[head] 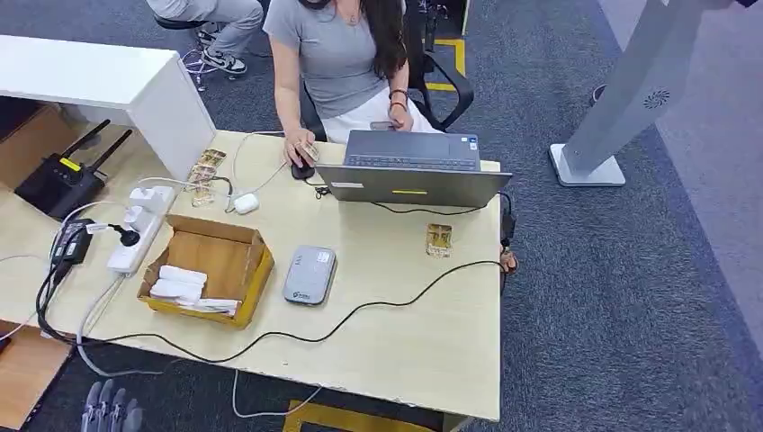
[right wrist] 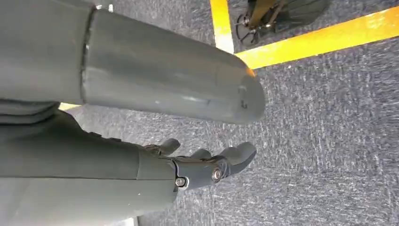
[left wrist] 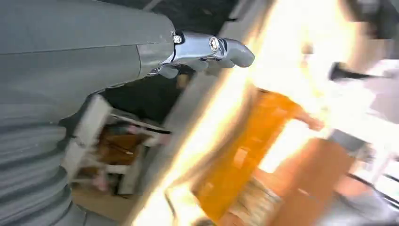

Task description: Pass the card to the sensor for recognition and then transmit it.

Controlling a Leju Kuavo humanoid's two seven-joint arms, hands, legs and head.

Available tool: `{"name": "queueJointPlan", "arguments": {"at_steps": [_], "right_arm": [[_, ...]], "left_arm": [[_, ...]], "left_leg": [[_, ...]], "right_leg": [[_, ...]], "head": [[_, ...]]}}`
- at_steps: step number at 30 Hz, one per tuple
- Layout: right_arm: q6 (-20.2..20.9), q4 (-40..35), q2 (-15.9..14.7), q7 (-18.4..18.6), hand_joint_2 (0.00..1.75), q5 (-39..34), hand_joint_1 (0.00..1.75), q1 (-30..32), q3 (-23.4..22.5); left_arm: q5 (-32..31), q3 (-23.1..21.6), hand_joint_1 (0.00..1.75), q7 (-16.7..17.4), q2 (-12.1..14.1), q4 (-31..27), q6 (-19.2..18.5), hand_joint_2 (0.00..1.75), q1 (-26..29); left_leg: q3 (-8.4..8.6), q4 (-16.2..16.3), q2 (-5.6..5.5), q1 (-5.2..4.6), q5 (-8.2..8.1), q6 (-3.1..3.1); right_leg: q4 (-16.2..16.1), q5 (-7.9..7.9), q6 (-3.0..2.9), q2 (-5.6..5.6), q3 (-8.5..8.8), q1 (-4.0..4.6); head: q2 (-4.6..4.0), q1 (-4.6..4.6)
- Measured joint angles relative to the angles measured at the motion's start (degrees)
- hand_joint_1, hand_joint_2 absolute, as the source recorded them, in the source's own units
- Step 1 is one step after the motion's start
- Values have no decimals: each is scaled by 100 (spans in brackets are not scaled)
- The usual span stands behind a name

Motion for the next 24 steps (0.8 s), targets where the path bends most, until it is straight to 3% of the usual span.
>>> {"name": "queueJointPlan", "arguments": {"at_steps": [2,3,8,13,19,24], "right_arm": [[-42,24,27,24,0,139,0,-10,-51],[-59,35,33,26,175,215,0,-15,-77],[-122,96,99,77,175,576,0,-29,-162],[-98,127,129,94,175,860,0,-61,-162],[-35,157,173,142,175,1070,0,-99,-153],[-7,175,197,151,175,1181,0,-125,-123]], "left_arm": [[123,0,0,-70,-48,-341,-73,175,83],[191,0,0,-112,-68,-546,-121,175,117],[344,0,0,-365,-182,-1405,-384,175,220],[-138,-2,0,-726,-206,-2028,-411,175,-34],[-1028,-212,0,-846,-29,-2169,300,175,-425],[-1781,-479,0,-682,153,-2090,798,175,-838]], "left_leg": [[0,0,0,0,0,0],[0,0,0,0,0,0],[2,1,0,1,0,0],[6,0,0,-1,1,0],[11,1,1,1,2,-1],[10,1,1,1,6,-2]], "right_leg": [[0,0,0,0,0,0],[0,0,0,0,1,0],[0,0,0,0,-9,0],[0,1,0,1,-4,0],[0,1,-1,1,-3,0],[0,3,-2,2,1,0]], "head": [[0,0],[0,-2],[0,2],[0,2],[0,0],[0,0]]}}
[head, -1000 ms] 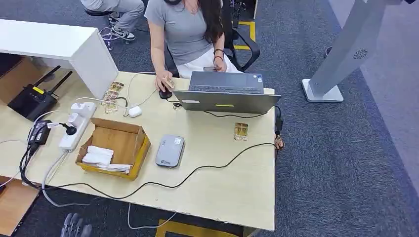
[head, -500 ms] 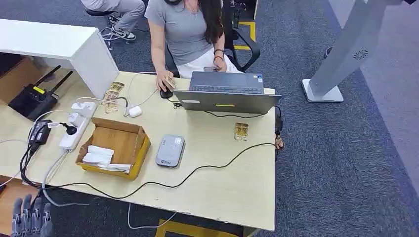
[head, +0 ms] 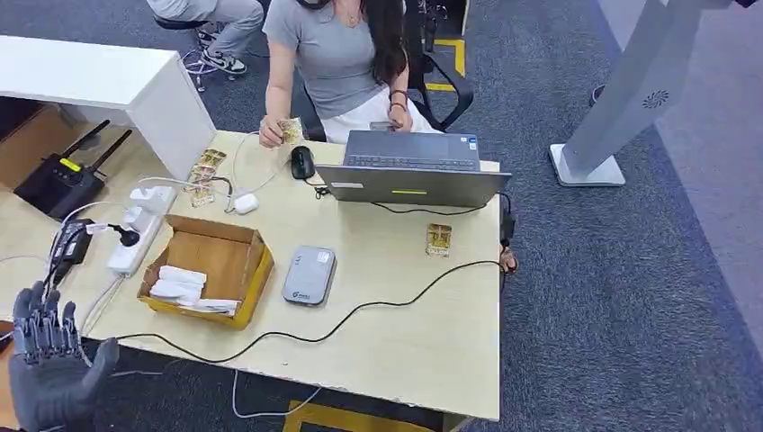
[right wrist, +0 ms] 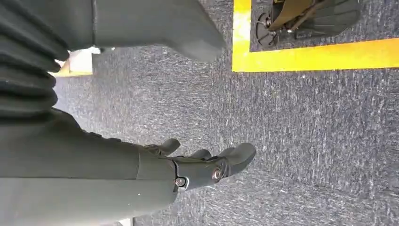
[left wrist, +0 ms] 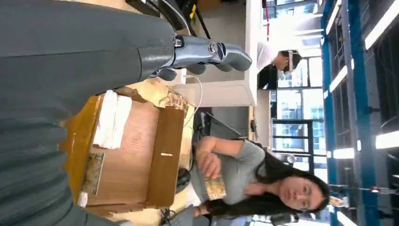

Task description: Pass the card to the sensor for recognition and then transmit it.

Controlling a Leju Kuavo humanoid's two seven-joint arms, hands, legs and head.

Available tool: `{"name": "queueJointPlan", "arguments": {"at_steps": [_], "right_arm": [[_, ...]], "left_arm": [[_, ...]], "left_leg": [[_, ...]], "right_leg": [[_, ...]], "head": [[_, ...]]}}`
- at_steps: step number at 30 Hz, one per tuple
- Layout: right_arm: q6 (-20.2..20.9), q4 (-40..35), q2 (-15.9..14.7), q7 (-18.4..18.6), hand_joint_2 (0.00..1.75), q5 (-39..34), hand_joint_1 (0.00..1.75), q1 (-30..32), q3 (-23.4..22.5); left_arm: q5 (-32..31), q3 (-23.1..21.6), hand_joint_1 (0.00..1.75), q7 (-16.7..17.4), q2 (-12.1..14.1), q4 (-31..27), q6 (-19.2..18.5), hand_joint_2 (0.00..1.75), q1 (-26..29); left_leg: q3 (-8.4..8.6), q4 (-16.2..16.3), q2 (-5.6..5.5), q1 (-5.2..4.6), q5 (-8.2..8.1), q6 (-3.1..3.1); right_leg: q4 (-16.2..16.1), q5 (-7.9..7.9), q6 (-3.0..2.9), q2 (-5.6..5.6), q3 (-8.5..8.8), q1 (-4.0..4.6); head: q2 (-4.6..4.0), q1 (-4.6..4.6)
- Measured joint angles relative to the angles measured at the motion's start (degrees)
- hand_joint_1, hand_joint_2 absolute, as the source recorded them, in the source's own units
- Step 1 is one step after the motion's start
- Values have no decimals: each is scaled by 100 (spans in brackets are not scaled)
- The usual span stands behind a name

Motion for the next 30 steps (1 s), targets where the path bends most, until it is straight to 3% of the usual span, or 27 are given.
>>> {"name": "queueJointPlan", "arguments": {"at_steps": [30], "right_arm": [[293,31,120,162,175,704,0,-69,457]], "left_arm": [[-4476,-1786,0,1493,1475,2402,2452,175,-2490]], "left_leg": [[-1,1,3,0,9,0]], "right_leg": [[3,6,-5,5,1,0]], "head": [[0,0]]}}
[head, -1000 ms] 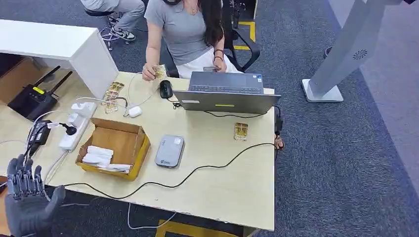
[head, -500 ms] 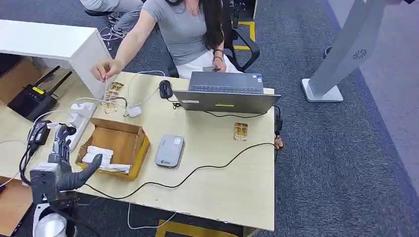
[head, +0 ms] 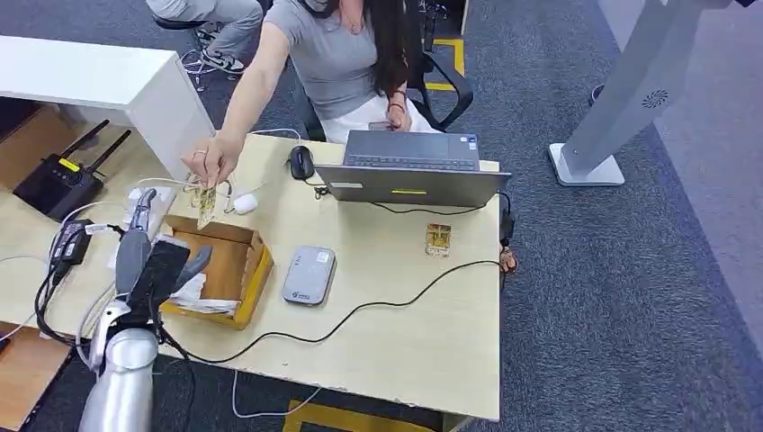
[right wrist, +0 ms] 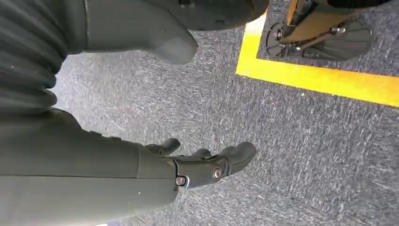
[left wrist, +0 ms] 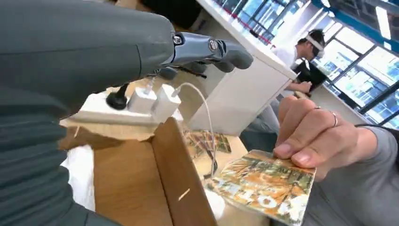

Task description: Pass the card to the sensor for recognition and then transmit it.

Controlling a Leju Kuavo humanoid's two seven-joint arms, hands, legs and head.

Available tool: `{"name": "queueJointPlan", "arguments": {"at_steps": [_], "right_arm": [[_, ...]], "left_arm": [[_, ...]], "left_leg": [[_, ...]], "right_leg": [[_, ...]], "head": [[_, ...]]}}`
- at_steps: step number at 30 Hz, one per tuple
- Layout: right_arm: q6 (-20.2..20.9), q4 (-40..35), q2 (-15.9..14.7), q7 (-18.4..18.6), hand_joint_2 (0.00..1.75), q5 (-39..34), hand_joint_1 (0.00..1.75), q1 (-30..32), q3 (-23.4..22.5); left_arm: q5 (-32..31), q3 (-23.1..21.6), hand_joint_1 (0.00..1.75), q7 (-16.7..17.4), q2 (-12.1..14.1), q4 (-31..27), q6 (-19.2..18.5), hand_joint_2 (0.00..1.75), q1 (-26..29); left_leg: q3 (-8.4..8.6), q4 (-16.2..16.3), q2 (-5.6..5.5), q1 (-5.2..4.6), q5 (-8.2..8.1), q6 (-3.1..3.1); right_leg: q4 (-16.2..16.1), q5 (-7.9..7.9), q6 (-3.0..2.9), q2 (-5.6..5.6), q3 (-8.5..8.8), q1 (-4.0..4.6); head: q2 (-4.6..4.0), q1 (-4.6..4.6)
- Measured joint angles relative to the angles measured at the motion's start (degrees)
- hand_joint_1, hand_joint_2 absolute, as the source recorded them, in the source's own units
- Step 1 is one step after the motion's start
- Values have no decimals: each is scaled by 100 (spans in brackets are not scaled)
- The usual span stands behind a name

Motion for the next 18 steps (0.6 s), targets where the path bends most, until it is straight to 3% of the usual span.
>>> {"name": "queueJointPlan", "arguments": {"at_steps": [18], "right_arm": [[183,2,94,153,175,642,0,-31,441]], "left_arm": [[-2676,-961,0,957,1121,1348,1677,175,-995]], "left_leg": [[-1,0,4,2,2,-2]], "right_leg": [[4,2,-3,6,-1,0]], "head": [[0,0]]}}
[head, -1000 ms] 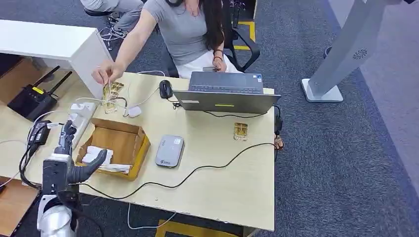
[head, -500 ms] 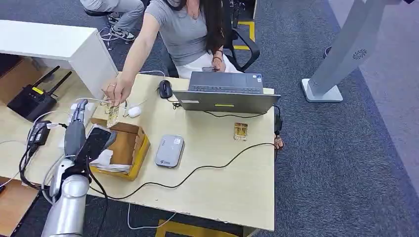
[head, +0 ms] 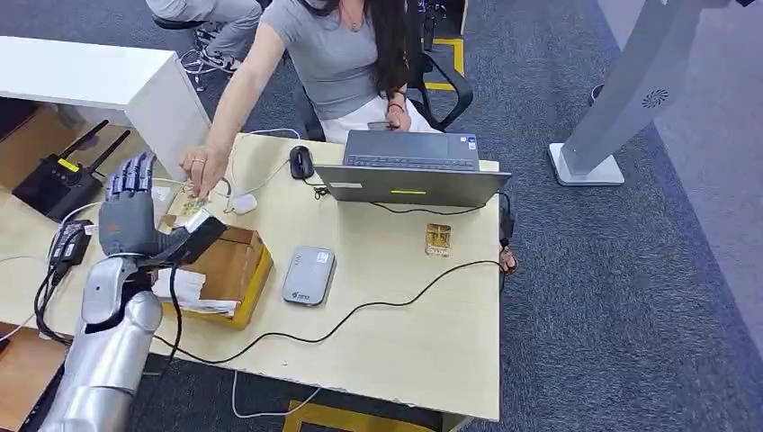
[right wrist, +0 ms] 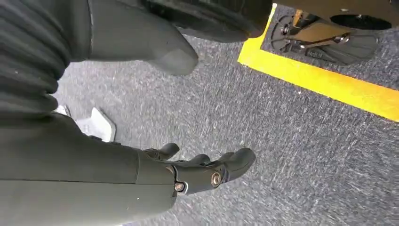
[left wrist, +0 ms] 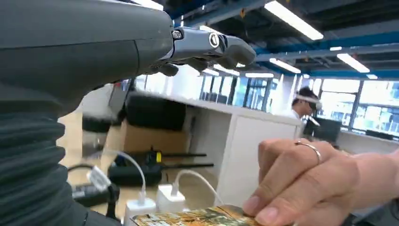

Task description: Pass the card to the sensor for recognition and then transmit it.

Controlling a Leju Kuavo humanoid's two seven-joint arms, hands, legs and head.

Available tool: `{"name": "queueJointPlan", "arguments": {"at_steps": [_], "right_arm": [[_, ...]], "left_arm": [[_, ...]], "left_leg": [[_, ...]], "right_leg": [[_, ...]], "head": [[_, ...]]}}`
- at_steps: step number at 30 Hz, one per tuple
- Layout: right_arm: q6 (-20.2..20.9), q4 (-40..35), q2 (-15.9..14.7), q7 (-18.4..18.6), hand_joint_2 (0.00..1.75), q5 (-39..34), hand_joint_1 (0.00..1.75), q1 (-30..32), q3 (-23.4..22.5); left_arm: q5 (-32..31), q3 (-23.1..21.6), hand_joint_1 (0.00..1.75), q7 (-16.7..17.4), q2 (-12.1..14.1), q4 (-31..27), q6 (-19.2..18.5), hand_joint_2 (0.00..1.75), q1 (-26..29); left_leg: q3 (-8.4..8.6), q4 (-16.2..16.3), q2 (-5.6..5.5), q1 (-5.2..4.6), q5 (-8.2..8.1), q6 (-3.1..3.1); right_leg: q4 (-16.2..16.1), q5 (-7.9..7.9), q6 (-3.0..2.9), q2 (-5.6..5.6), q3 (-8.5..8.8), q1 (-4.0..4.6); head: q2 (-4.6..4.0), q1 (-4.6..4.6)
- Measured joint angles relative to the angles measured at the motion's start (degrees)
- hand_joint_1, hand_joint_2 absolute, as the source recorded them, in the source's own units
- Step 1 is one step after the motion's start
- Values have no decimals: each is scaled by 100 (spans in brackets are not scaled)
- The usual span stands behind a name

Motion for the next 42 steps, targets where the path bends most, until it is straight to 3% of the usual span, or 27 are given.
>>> {"name": "queueJointPlan", "arguments": {"at_steps": [10,12,27,37,42], "right_arm": [[39,0,48,109,175,472,0,-25,269],[42,-2,53,107,175,488,0,-27,300],[37,-4,64,81,175,518,0,-36,348],[37,-4,64,81,175,481,0,-36,348],[24,-4,64,92,175,466,0,-38,344]], "left_arm": [[-1104,-241,0,418,591,306,1181,175,154],[-1153,-241,175,420,632,330,1216,175,172],[-1105,-420,175,239,678,586,1048,175,86],[-1098,-638,175,169,560,667,982,175,60],[-1126,-929,175,18,359,627,982,175,50]], "left_leg": [[-1,-1,6,3,0,0],[-1,0,6,3,0,0],[-1,0,5,4,3,-4],[0,0,9,4,3,-5],[-1,1,7,4,3,-5]], "right_leg": [[2,-1,-1,9,-3,2],[2,-1,-1,8,-3,3],[2,2,-4,8,-4,4],[2,3,-5,14,-6,4],[2,3,-5,12,-4,4]], "head": [[0,2],[0,2],[0,2],[0,2],[0,2]]}}
